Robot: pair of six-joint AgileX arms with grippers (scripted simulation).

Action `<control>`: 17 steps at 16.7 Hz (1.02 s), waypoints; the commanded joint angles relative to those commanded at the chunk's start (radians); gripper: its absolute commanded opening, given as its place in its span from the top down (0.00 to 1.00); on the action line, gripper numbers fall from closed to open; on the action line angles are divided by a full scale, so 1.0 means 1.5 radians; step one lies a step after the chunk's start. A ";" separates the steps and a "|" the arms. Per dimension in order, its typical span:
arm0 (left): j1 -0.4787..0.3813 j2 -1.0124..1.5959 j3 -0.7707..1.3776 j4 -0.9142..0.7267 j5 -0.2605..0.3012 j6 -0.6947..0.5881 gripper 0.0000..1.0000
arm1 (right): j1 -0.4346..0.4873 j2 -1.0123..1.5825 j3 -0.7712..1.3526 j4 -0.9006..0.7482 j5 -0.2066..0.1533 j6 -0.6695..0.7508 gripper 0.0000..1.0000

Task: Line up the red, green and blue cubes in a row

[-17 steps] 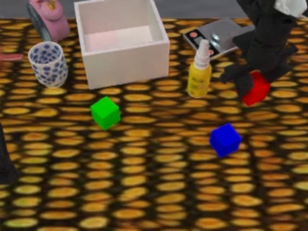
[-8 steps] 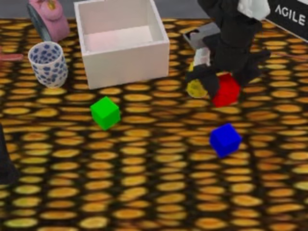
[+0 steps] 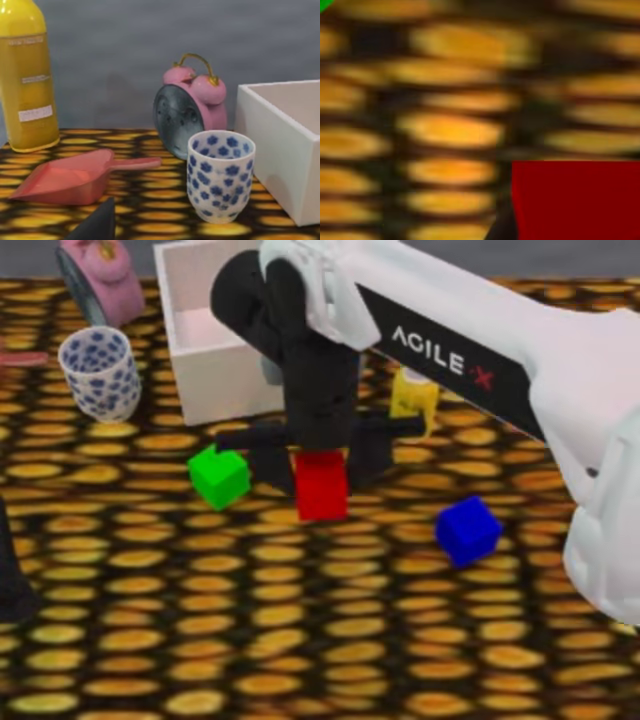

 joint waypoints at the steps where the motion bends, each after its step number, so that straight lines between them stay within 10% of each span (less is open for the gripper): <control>1: 0.000 0.000 0.000 0.000 0.000 0.000 0.00 | 0.024 0.008 0.020 -0.010 0.001 0.043 1.00; 17: 0.000 0.000 0.000 0.000 0.000 0.000 0.00 | 0.096 0.012 -0.067 0.096 0.006 0.157 1.00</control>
